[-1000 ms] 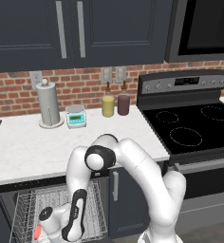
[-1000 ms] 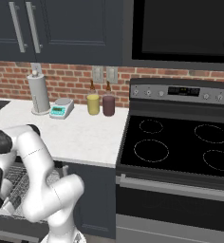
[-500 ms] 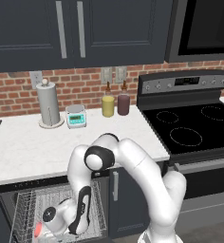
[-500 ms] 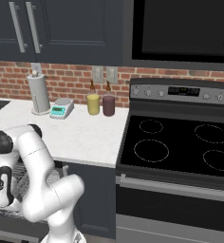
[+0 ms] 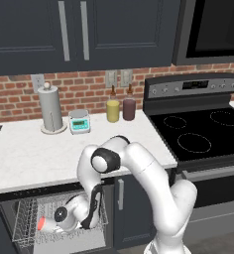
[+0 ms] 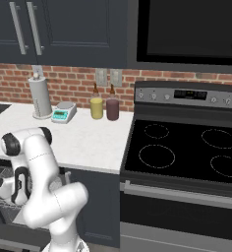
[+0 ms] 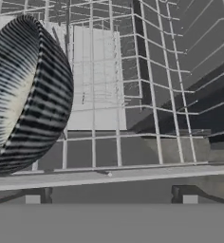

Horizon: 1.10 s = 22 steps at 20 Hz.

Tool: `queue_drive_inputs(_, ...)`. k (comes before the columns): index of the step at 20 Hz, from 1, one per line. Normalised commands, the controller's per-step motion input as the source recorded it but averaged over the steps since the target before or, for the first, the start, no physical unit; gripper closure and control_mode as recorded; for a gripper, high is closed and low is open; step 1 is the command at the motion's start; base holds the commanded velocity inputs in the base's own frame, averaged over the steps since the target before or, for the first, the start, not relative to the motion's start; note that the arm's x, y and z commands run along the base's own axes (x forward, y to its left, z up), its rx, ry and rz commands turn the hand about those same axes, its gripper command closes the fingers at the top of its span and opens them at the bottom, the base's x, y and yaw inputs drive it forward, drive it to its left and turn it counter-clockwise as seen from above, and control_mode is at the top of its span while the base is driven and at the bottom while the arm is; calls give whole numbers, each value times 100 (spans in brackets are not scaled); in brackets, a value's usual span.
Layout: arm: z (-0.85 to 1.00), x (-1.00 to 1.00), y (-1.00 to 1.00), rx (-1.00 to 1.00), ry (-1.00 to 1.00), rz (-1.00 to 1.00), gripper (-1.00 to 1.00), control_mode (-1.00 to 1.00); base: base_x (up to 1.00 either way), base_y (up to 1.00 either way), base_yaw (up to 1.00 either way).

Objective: Pick up the cup and bowl from the counter, place them in the dishwasher, and close the dishwasher door.

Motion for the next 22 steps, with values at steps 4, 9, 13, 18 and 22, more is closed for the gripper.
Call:
queue_drive_inputs(4,9,58,-4,-1,-8,1,-100,-100,0,0,0)
queue_drive_inputs(9,23,65,2,-1,-19,0,-100,-100,0,0,0)
queue_drive_inputs(13,24,-25,36,0,-1,0,-100,-100,0,0,0)
queue_drive_inputs(18,41,-87,55,-1,3,0,-100,-100,0,0,0)
queue_drive_inputs(22,60,-100,33,0,0,0,-100,-100,0,0,0)
